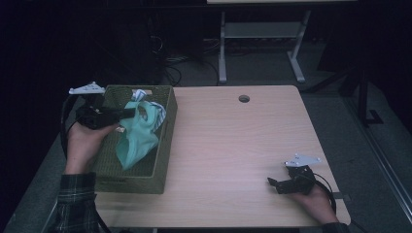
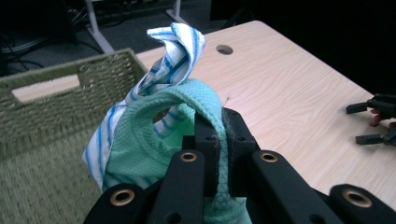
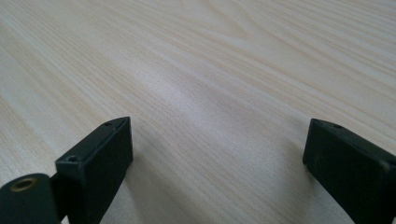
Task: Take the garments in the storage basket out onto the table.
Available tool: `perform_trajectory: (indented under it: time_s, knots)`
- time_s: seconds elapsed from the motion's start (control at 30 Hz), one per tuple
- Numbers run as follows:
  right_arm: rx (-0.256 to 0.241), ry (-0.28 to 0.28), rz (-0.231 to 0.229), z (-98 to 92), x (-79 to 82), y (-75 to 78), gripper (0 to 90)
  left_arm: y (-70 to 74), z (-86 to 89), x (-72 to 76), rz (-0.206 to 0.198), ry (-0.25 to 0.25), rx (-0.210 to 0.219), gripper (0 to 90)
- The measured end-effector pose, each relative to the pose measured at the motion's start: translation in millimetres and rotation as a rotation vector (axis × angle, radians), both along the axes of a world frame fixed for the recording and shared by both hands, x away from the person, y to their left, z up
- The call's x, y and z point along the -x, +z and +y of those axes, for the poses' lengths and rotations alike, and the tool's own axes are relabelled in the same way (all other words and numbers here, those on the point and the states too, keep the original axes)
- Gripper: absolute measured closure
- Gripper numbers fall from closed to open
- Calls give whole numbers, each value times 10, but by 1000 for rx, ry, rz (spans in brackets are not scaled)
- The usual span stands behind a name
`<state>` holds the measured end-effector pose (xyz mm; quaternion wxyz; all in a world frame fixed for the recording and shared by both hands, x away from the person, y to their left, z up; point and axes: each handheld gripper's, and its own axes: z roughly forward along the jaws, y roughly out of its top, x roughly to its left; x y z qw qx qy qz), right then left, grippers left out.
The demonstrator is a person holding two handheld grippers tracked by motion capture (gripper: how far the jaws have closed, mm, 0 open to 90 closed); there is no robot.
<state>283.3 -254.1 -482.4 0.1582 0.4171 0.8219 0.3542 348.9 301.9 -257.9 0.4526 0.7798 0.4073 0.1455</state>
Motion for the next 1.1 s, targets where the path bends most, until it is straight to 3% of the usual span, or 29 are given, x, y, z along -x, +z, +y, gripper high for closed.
perform_trajectory:
  time_s: [0.33, 0.6, 0.9, 1.1]
  knots:
    - [0, 0, 0, 0, 0, 0, 78, 235, -167, 3, -37, -34, -10, 858]
    - [0, 0, 0, 0, 0, 0, 78, 434, -353, 37, -79, -94, 14, 859]
    - [1, 1, 0, -1, 0, 0, 78, 449, -646, 47, -96, -148, 33, 858]
    - [1, 1, 0, 0, 0, 0, 78, 397, -866, 22, -86, -197, 50, 858]
